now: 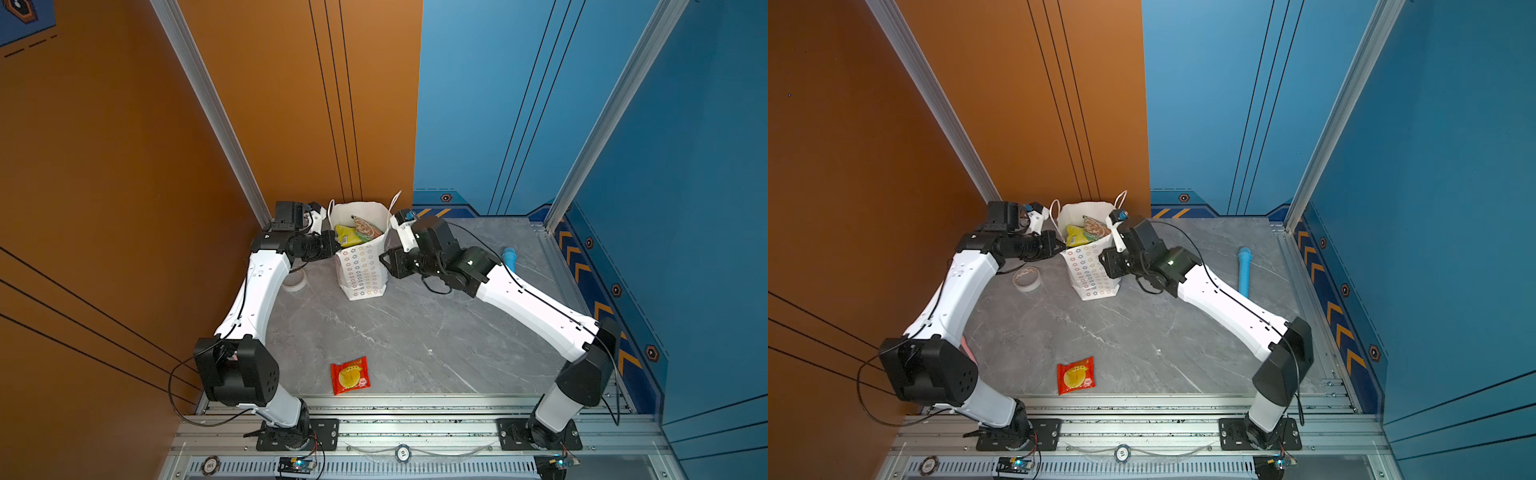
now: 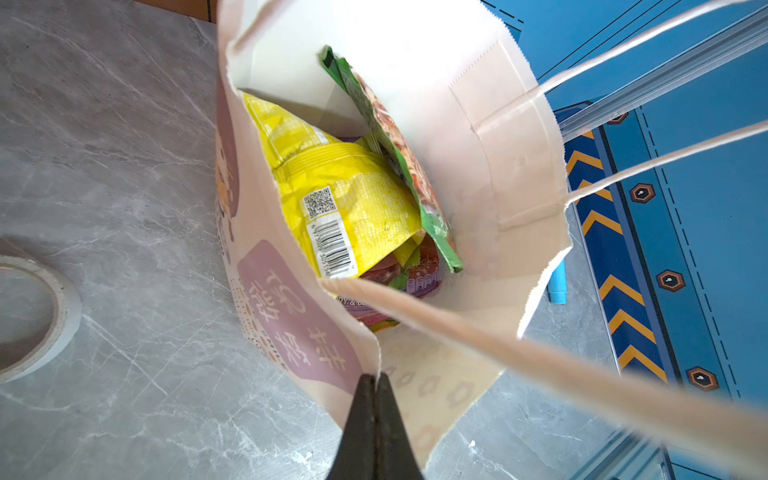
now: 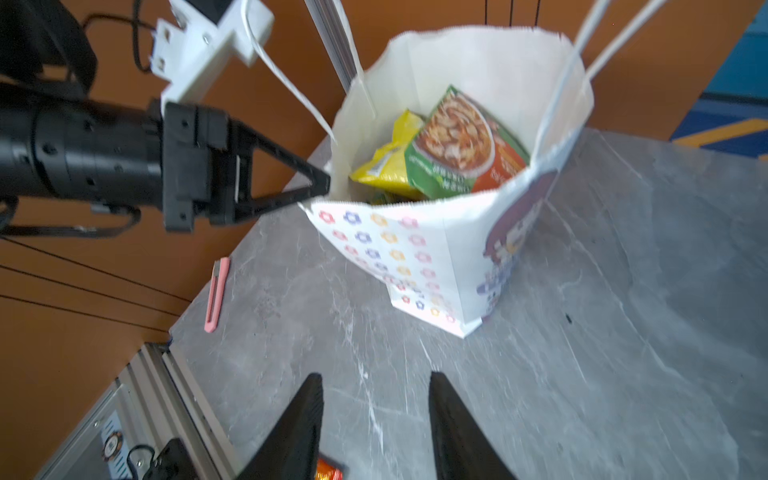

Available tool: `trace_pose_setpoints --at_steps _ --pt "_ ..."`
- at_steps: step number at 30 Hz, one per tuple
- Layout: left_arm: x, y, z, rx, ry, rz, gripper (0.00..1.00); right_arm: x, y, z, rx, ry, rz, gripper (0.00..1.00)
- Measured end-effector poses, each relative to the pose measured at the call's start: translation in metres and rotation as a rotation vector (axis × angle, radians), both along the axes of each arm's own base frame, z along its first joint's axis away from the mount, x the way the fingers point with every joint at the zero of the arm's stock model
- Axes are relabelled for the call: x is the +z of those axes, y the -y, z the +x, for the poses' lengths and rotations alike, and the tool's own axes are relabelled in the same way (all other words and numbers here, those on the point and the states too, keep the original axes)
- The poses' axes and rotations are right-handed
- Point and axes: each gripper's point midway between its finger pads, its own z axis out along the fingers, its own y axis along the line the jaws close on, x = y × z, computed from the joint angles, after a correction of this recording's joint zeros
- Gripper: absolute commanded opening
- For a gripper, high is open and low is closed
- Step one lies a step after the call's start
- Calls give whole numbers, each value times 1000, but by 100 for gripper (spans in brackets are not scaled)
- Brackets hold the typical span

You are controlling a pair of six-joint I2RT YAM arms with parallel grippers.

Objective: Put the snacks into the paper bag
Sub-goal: 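Move the right gripper back down to the red-and-yellow snack packet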

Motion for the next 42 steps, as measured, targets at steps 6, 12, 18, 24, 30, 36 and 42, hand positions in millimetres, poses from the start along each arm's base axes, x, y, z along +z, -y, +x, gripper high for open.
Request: trace_pose_setpoints --at_steps 6,12,18,24,30,36,42 --pt "0 0 0 0 0 0 1 -114 6 -54 5 -260 -99 43" --pt "0 0 0 0 0 0 1 -175 -17 -102 58 -415 -160 42" --pt "0 0 0 0 1 0 2 -219 -39 -128 99 -513 -203 41" --pt "0 0 0 0 1 0 2 -253 -40 -134 84 -596 -244 42" --pt "1 0 0 0 2 0 1 -247 -49 -132 92 -603 -217 41" --pt "2 0 -1 2 4 3 1 -255 -58 -129 95 -615 -218 41" --pt "2 -1 -1 2 4 3 2 -260 -69 -133 121 -632 -217 41"
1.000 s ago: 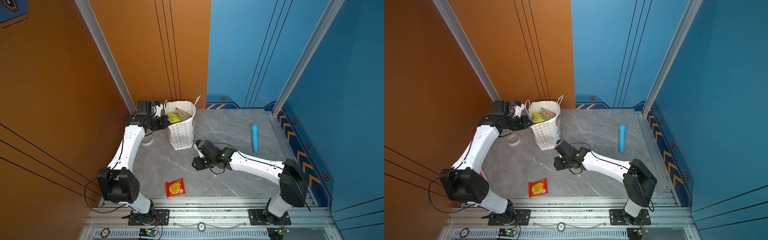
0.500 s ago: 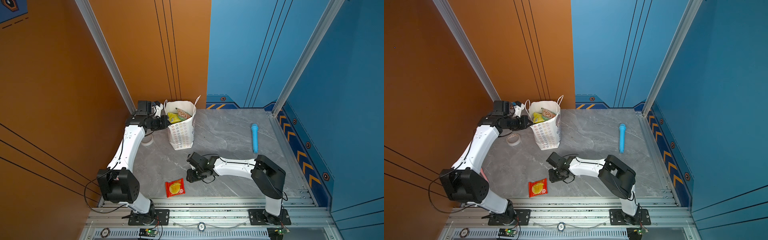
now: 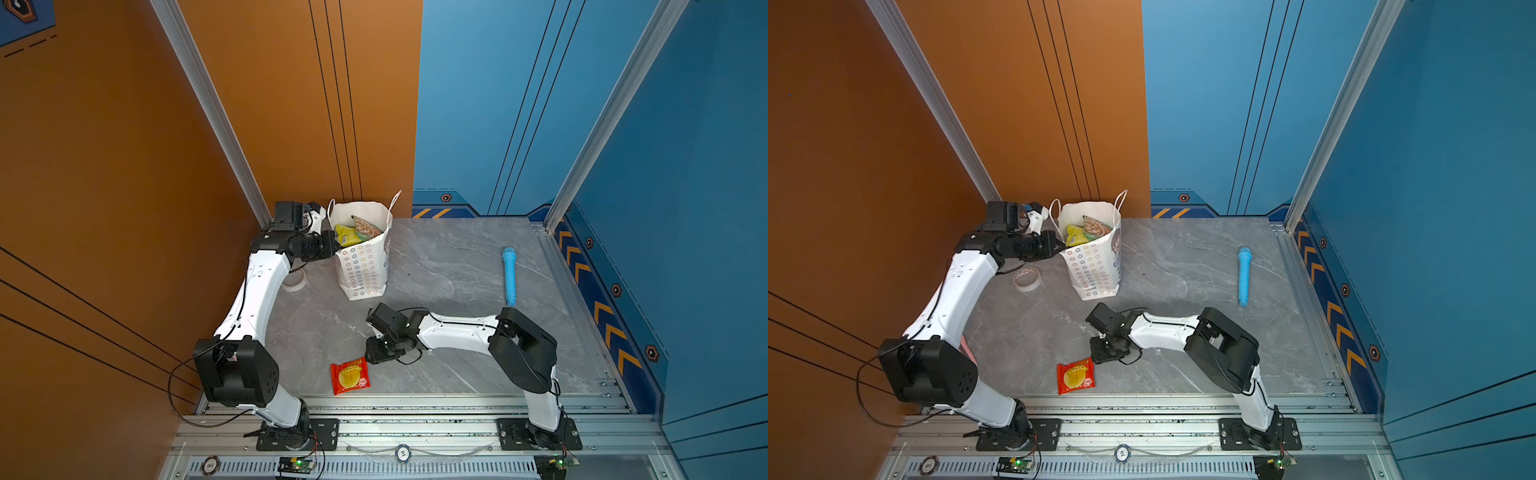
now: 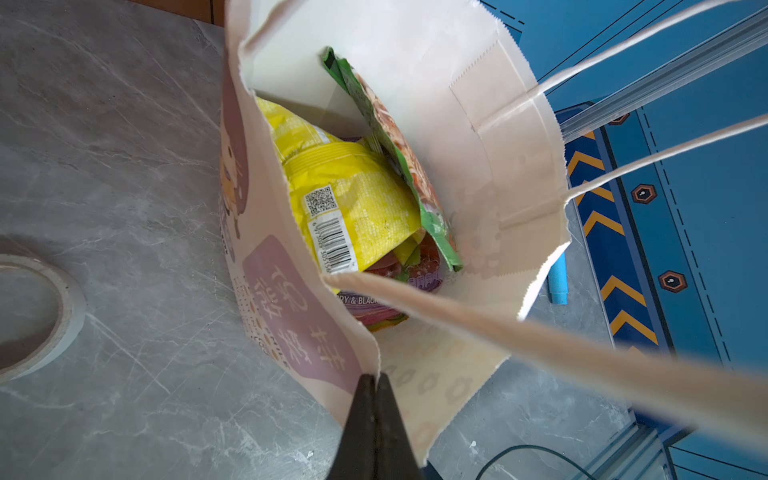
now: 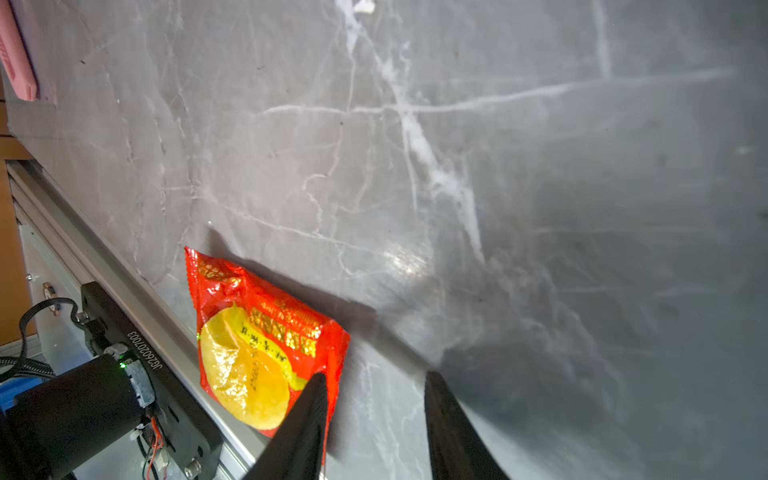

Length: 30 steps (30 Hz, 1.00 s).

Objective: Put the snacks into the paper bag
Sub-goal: 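Move the right gripper back down to the red-and-yellow snack packet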

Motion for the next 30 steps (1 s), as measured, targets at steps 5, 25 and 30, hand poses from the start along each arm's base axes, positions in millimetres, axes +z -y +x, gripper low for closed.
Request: trace_pose_setpoints --at_steps 5,25,30 --pt "0 0 0 0 0 0 1 -3 -9 -3 17 -21 11 37" --pt "0 0 0 1 0 1 2 -7 -17 1 -1 -104 91 0" --pt "0 0 0 2 0 2 1 -14 2 22 -60 -107 91 0"
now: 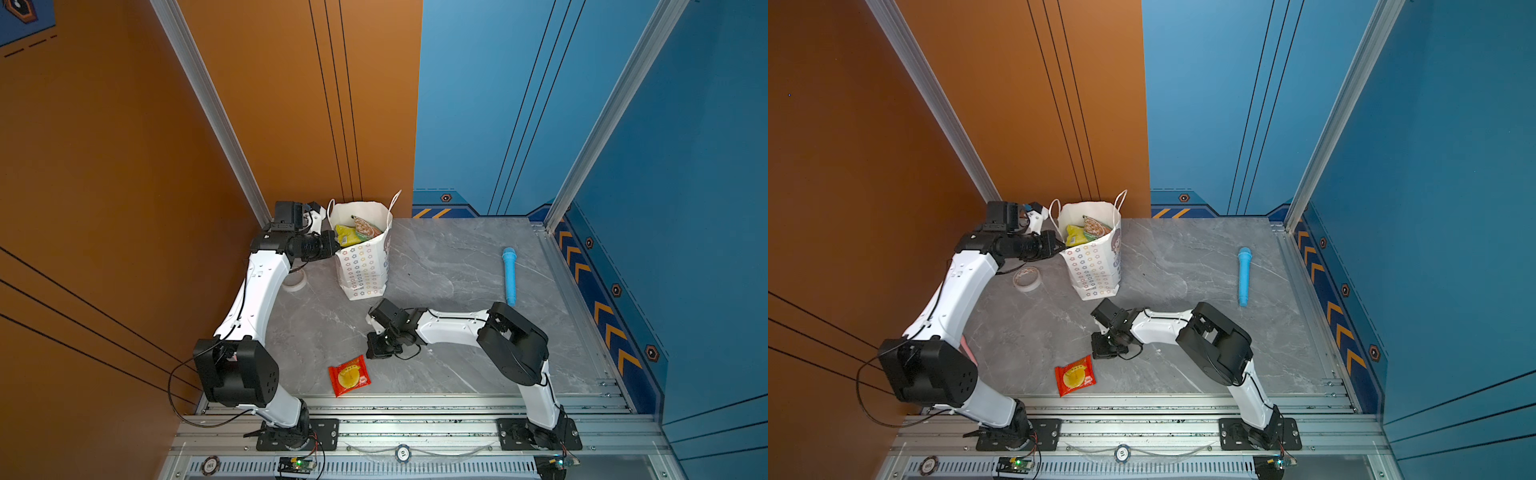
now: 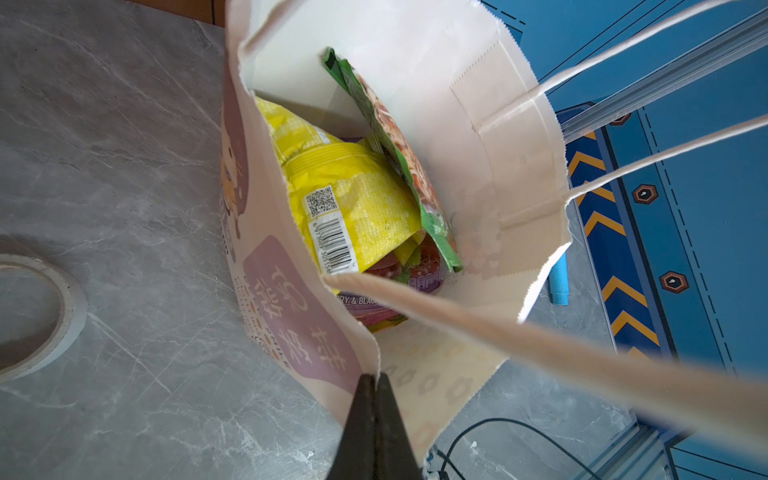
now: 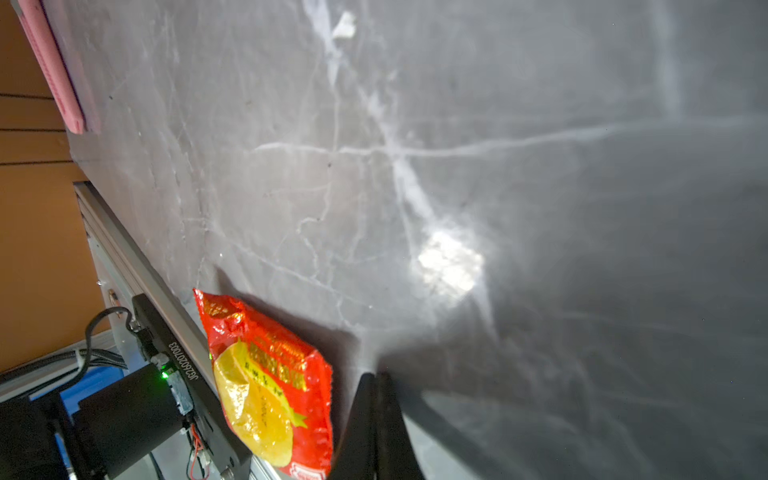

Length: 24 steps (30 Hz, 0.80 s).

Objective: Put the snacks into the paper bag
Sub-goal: 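Move the right gripper back down to the red-and-yellow snack packet, then close the right gripper on the red packet and lift it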

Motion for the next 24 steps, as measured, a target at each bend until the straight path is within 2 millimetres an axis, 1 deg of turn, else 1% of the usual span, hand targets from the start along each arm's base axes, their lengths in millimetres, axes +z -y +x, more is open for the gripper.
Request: trace_pose_setpoints --at_steps 3,7,8,9,10,11,12,14,16,20,22,24 --pt "0 0 0 0 0 0 1 2 23 20 -64 8 -10 0" --pt "0 0 0 0 0 0 2 11 56 47 -153 22 -11 0" --pt "0 0 0 0 0 0 1 14 61 51 -164 27 -8 2" --pt "0 0 0 0 0 0 1 17 64 54 -172 33 -3 7" --pt "0 0 0 0 0 0 1 20 65 56 -170 41 3 14" --pt "0 0 0 0 0 0 2 21 64 56 -163 47 7 19" --pt "0 0 0 0 0 0 2 22 61 53 -146 53 10 23" --pt "0 0 0 0 0 0 2 23 54 42 -109 58 10 27" --pt "0 0 0 0 0 0 1 25 40 29 -59 64 15 32" --pt "0 0 0 0 0 0 2 29 8 9 20 69 45 35" --pt "0 0 0 0 0 0 2 27 -3 1 48 58 52 35" --pt "0 0 0 0 0 0 1 23 -9 -2 63 48 52 35"
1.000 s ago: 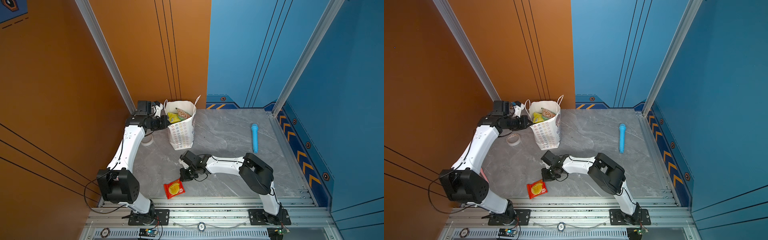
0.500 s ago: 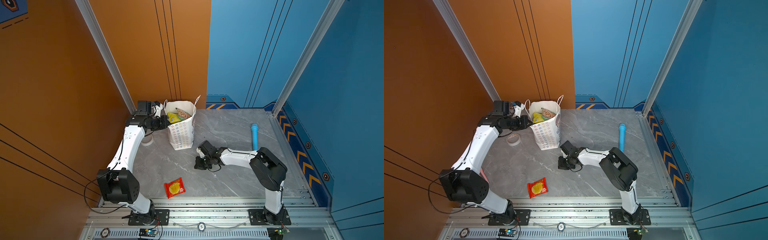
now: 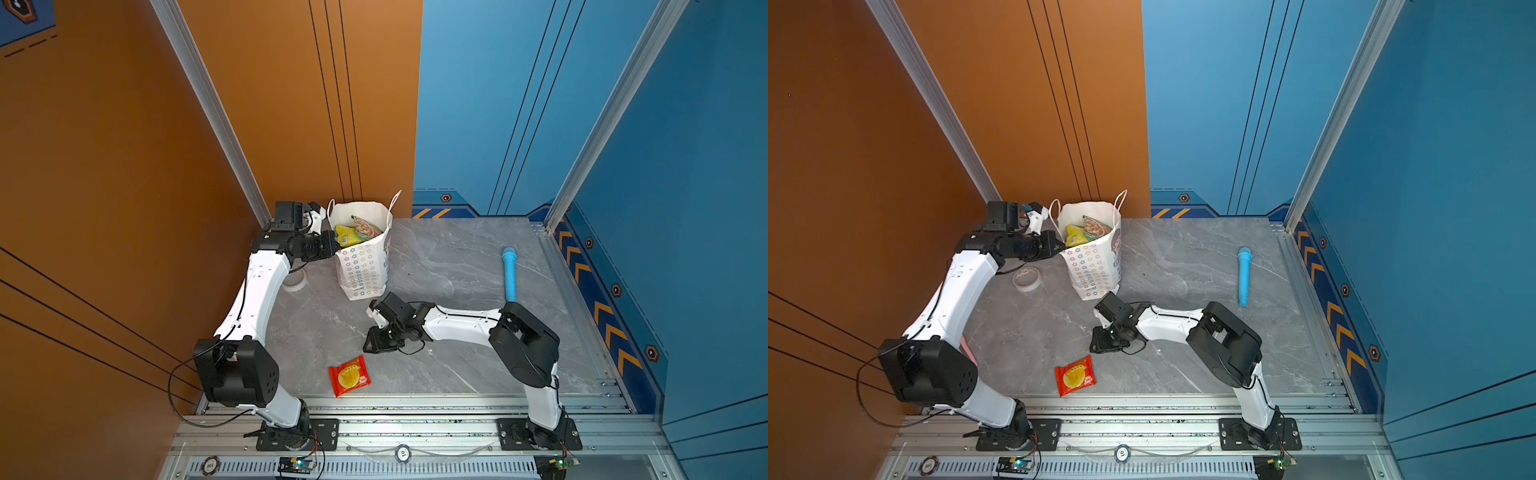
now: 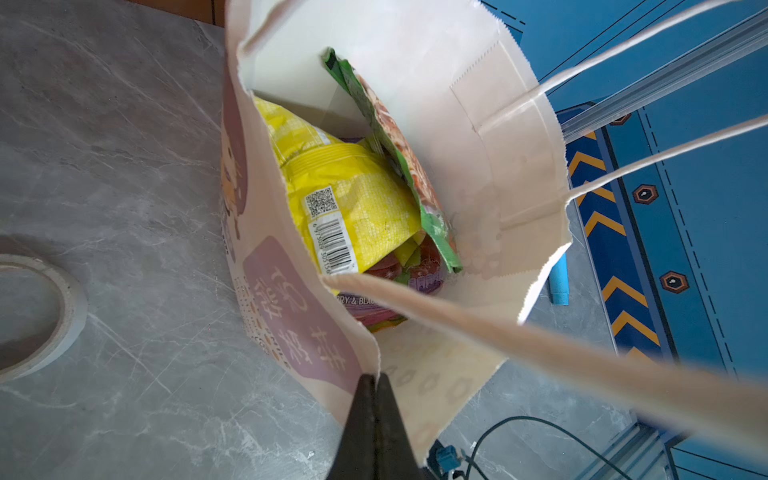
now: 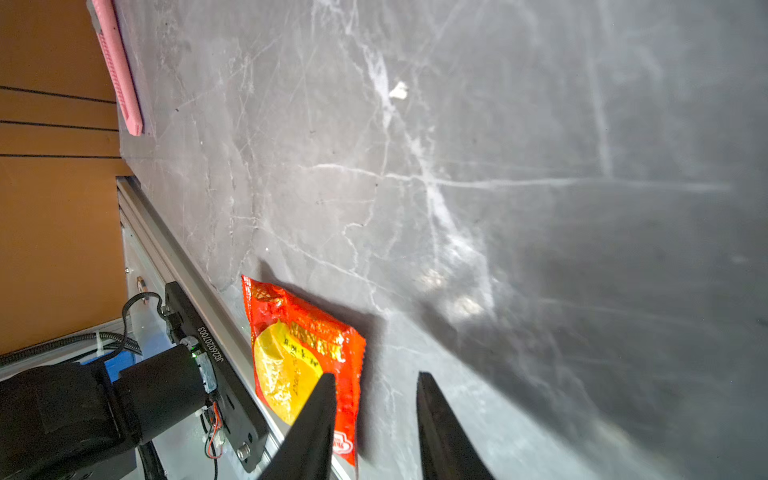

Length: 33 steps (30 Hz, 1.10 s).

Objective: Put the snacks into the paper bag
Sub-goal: 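Close the right gripper on the red packet and lift it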

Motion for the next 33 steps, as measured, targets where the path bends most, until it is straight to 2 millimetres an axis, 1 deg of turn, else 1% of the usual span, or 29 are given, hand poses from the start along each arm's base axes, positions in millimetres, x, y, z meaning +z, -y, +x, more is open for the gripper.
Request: trace_pose_setpoints --at_steps 7,9,14,15,23,26,29,32,33 --pt "0 0 0 0 0 0 2 -15 -9 -3 21 -35 -12 34" --pt "0 0 0 0 0 0 2 -14 -14 -3 28 -35 -5 33" --pt "0 0 0 0 0 0 2 -15 -22 -12 51 -57 12 30" --pt "0 0 0 0 0 0 2 -15 -23 -13 55 -62 17 28" --pt "0 0 0 0 0 0 1 -21 -23 -16 20 -97 25 0" --pt "0 0 0 0 0 0 1 -22 -22 -13 2 -106 40 0" --pt "0 0 0 0 0 0 2 -22 -16 -7 -23 -102 51 0" --pt "0 0 0 0 0 0 2 -21 5 8 -82 -92 42 0" --pt "0 0 0 0 0 0 1 -19 15 16 -113 -85 36 0"
